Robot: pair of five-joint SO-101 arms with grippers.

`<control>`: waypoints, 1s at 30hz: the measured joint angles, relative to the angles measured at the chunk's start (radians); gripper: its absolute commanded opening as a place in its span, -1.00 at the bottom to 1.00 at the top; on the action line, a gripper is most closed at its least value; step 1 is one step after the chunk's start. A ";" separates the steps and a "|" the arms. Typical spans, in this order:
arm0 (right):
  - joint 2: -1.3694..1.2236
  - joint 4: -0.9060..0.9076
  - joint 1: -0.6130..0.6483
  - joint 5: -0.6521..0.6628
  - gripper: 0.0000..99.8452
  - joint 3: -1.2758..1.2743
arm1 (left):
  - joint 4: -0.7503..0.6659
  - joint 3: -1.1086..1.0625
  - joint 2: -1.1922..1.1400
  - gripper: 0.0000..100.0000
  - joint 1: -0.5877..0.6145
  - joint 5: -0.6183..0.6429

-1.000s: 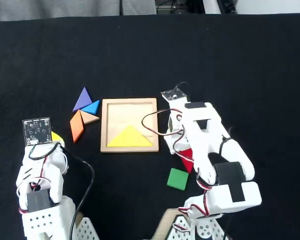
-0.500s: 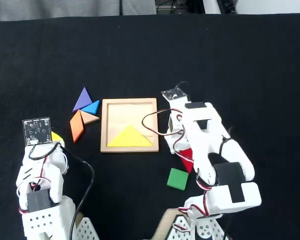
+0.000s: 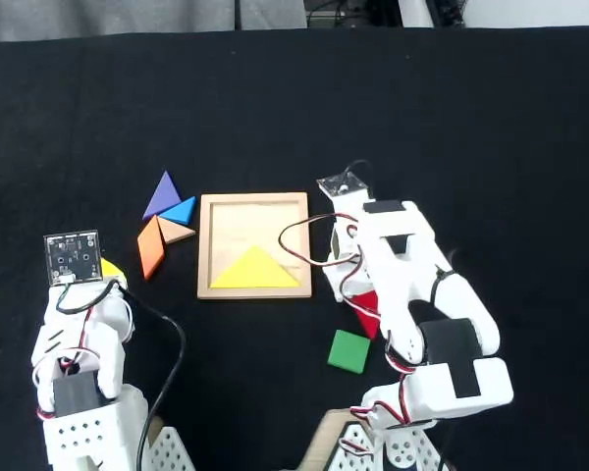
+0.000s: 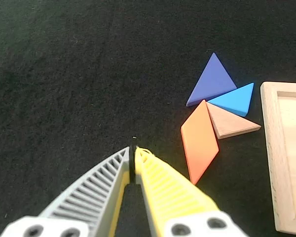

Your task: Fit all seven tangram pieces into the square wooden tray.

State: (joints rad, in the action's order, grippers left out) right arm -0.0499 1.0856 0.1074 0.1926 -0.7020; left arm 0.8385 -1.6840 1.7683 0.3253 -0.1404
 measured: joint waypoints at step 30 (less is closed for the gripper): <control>0.157 0.032 -0.003 0.000 -0.35 -0.009 | 0.000 0.000 0.000 -0.93 0.000 0.000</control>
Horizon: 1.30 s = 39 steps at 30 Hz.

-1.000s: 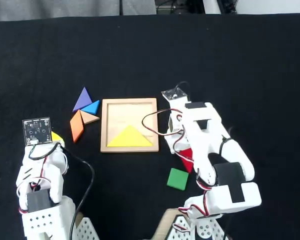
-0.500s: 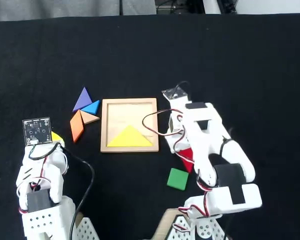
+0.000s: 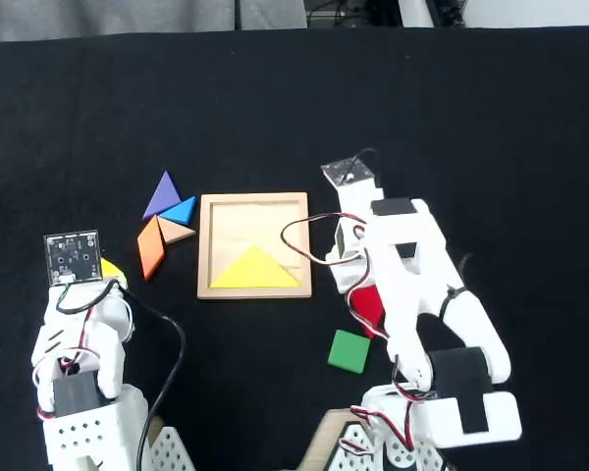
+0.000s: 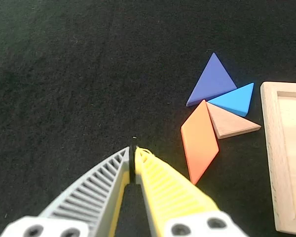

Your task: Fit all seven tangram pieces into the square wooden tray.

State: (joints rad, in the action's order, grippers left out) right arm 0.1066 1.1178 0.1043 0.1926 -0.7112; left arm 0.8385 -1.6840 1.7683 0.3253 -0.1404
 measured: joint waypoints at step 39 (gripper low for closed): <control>-0.071 -0.084 0.015 -0.002 -0.50 -0.081 | 0.000 0.000 0.000 -0.93 0.000 0.000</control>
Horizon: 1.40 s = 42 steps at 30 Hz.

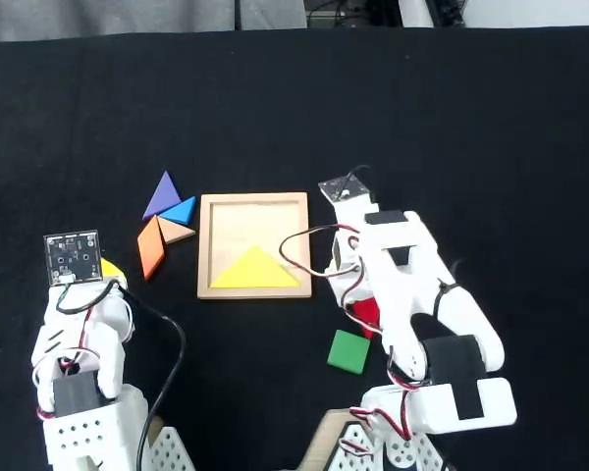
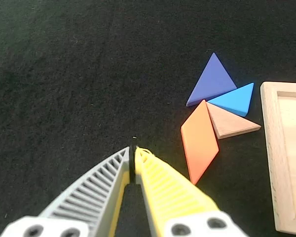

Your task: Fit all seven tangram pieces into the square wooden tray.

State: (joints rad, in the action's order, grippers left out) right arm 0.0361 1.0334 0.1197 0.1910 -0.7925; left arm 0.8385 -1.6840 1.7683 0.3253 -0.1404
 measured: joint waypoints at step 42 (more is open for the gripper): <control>-0.681 0.657 0.463 -0.726 -0.50 1.473 | 0.000 0.000 0.000 -0.93 0.196 0.000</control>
State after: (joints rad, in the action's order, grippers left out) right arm -0.6452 1.6901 0.5831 -0.5347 0.6805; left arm 0.8385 -1.6840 1.7683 0.5217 -0.1404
